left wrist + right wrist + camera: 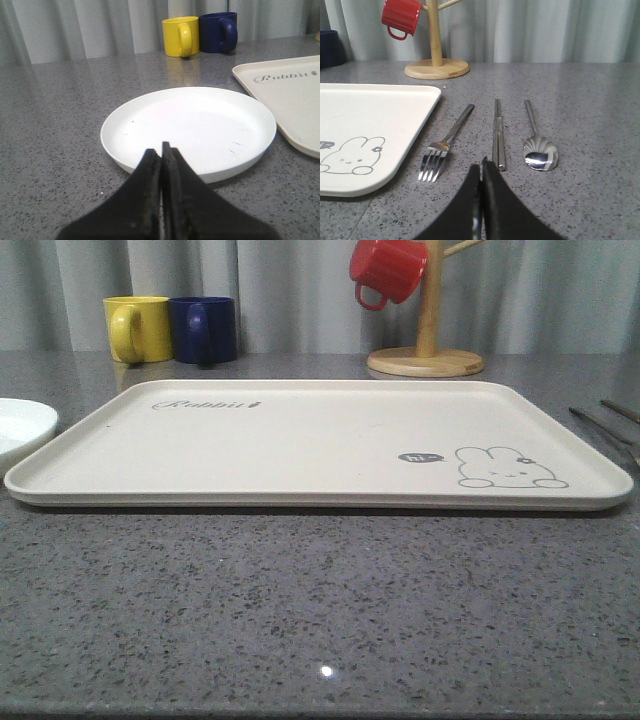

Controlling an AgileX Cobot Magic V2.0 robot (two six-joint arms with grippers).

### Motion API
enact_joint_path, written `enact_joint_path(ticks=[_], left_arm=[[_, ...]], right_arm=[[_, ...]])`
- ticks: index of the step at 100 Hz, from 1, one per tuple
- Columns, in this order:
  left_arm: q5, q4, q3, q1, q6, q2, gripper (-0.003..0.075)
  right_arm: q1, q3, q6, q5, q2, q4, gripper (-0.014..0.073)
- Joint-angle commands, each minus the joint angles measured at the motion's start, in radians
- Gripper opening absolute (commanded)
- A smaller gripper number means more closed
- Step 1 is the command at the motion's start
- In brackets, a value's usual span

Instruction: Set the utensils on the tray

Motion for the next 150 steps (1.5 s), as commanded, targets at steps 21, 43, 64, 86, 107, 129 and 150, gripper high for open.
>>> enact_joint_path(ticks=[21,43,64,86,107,129,150], left_arm=[[-0.075,-0.001,0.029,0.002,-0.011,-0.034,-0.0019],[-0.075,-0.001,0.029,0.002,-0.011,-0.034,-0.0019],[-0.077,-0.001,0.029,0.002,-0.011,-0.034,-0.0019],[-0.094,-0.016,0.029,0.002,-0.011,-0.034,-0.0019],[-0.101,-0.016,-0.015,0.002,-0.013,-0.034,-0.0019],[0.050,-0.006,-0.169,0.002,-0.013,0.008,-0.0019],[0.330,0.002,-0.355,0.002,-0.013,0.162,-0.0019]], right_arm=[[-0.008,-0.002,0.001,-0.083,-0.018,0.000,-0.0069],[-0.008,-0.002,0.001,-0.083,-0.018,0.000,-0.0069],[-0.008,-0.002,0.001,-0.083,-0.018,0.000,-0.0069],[-0.008,-0.002,0.001,-0.083,-0.018,0.000,-0.0069],[-0.008,-0.002,0.001,-0.083,-0.018,0.000,-0.0069],[-0.008,-0.002,0.001,-0.083,-0.018,0.000,-0.0069],[-0.008,-0.002,0.001,-0.083,-0.018,0.000,-0.0069]])
